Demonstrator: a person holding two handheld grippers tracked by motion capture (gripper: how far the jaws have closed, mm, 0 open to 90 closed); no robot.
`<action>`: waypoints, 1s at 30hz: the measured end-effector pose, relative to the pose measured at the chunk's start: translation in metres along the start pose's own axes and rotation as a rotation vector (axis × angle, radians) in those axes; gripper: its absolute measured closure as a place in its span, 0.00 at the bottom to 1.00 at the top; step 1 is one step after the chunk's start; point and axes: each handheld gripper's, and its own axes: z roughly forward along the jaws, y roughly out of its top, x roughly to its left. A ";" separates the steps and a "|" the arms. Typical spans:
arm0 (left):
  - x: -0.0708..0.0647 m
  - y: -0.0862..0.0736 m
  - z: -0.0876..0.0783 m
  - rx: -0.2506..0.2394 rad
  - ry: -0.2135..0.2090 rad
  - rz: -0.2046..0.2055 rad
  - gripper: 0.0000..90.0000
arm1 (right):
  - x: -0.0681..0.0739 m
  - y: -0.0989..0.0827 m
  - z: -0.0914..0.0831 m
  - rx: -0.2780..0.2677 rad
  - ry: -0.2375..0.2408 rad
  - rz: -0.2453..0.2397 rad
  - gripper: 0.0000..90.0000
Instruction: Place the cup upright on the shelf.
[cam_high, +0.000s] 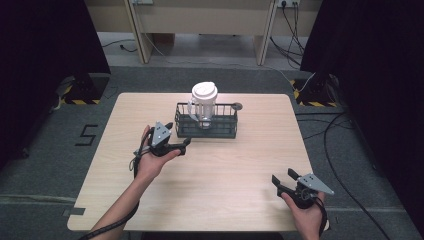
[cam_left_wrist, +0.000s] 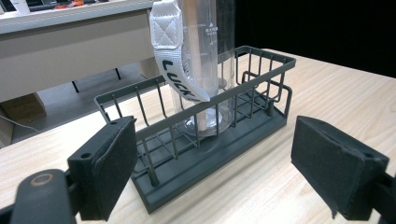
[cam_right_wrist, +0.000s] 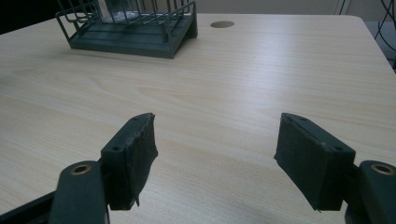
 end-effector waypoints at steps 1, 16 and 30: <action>0.001 0.000 -0.003 0.000 0.000 0.000 0.16 | 0.000 0.000 0.000 0.000 0.000 0.000 0.32; 0.009 -0.018 -0.036 0.000 0.022 -0.034 0.16 | 0.001 0.000 0.000 0.000 -0.004 -0.007 0.32; 0.020 -0.037 -0.073 0.001 0.070 -0.042 0.16 | 0.001 0.000 0.000 0.002 -0.005 -0.005 0.32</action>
